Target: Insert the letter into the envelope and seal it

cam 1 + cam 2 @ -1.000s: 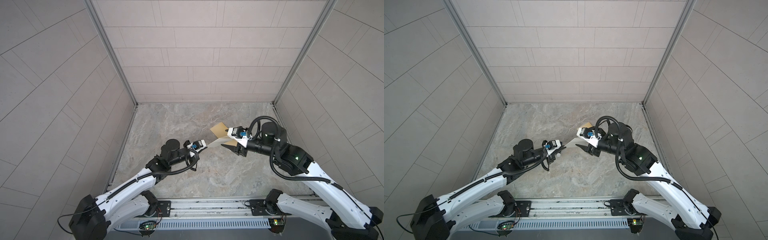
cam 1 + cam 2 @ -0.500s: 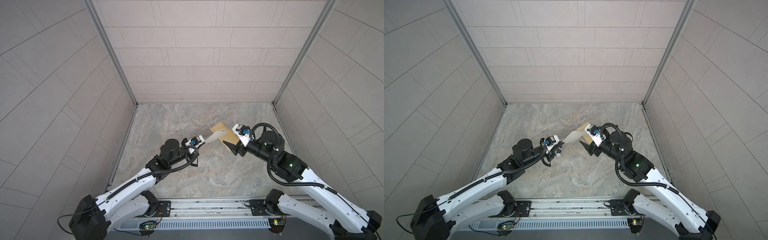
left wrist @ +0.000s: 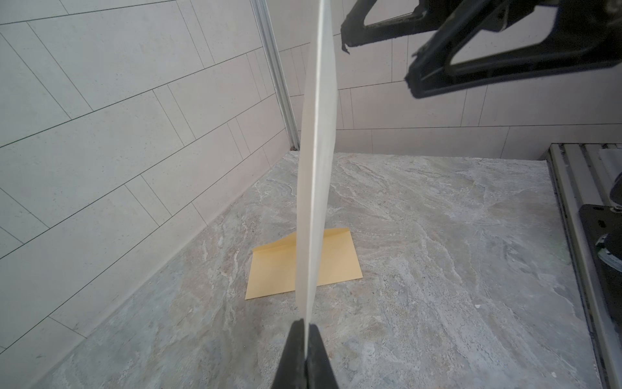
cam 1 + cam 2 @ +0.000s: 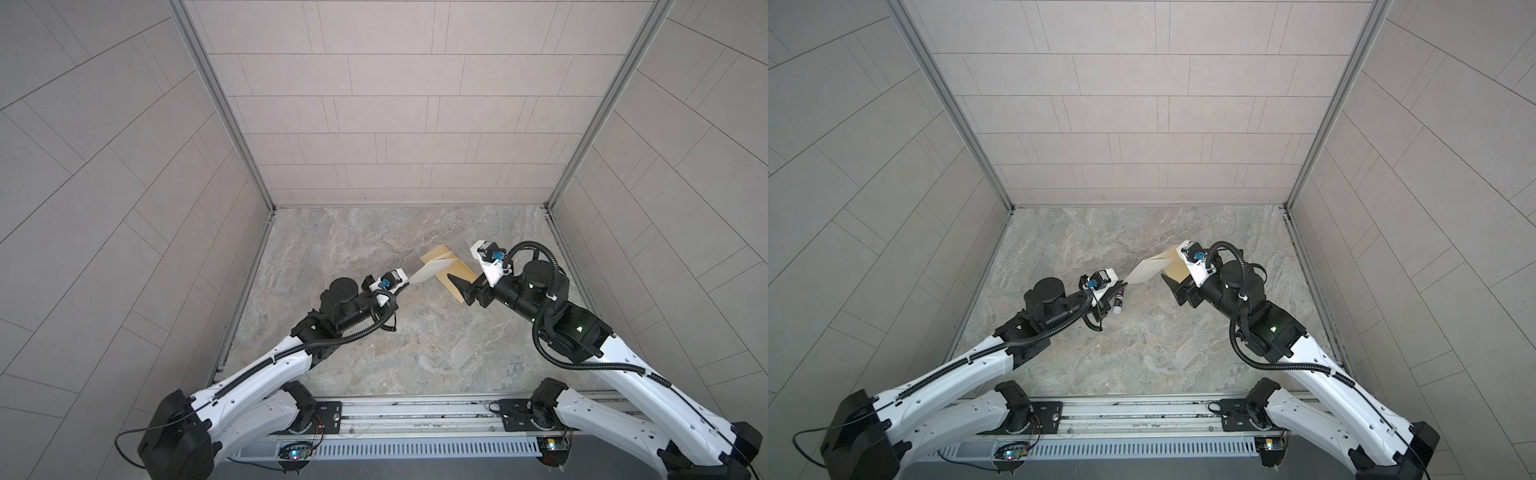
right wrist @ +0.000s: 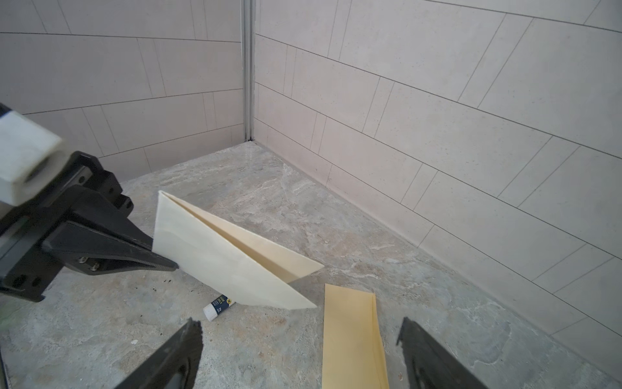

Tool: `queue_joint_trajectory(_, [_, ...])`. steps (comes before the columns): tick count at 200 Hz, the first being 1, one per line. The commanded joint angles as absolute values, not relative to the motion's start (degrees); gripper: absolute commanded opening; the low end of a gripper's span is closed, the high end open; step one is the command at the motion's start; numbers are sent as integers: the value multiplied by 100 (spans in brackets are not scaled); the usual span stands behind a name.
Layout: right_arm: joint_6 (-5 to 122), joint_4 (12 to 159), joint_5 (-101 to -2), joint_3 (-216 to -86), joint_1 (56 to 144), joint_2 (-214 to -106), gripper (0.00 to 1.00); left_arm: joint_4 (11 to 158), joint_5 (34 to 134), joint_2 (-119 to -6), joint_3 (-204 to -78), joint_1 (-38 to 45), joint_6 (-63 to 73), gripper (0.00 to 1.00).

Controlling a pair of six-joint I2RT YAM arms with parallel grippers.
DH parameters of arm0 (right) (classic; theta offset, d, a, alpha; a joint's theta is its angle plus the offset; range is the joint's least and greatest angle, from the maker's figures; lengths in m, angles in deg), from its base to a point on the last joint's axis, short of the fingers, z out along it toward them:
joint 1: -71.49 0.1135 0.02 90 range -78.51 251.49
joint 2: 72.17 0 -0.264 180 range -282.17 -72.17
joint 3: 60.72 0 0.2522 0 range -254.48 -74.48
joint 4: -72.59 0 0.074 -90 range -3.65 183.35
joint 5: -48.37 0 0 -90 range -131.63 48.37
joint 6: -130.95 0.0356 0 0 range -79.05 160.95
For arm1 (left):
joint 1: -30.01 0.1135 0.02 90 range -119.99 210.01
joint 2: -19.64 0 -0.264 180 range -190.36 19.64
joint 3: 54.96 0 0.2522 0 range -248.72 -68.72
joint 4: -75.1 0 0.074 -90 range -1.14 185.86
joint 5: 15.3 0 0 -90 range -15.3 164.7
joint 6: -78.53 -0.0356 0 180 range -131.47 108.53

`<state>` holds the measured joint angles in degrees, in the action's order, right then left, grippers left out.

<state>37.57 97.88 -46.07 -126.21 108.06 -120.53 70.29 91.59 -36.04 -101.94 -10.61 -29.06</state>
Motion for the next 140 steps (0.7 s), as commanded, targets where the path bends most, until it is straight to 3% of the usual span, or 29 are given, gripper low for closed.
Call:
queue_joint_trajectory(1, [4035, 9715, -4225, -12612, 10654, -12135, 94, 6767, 8746, -3631, -10337, -1035, -2887, 0])
queue_joint_trajectory(60, [4155, 9962, -3416, -12816, 10009, -13006, 98, 6464, 8099, -3603, -10267, -1028, -2923, 0])
queue_joint_trajectory(140, [4363, 10103, -3220, -13540, 9566, -14854, 99, 6350, 7897, -3588, -10225, -1017, -2949, 0])
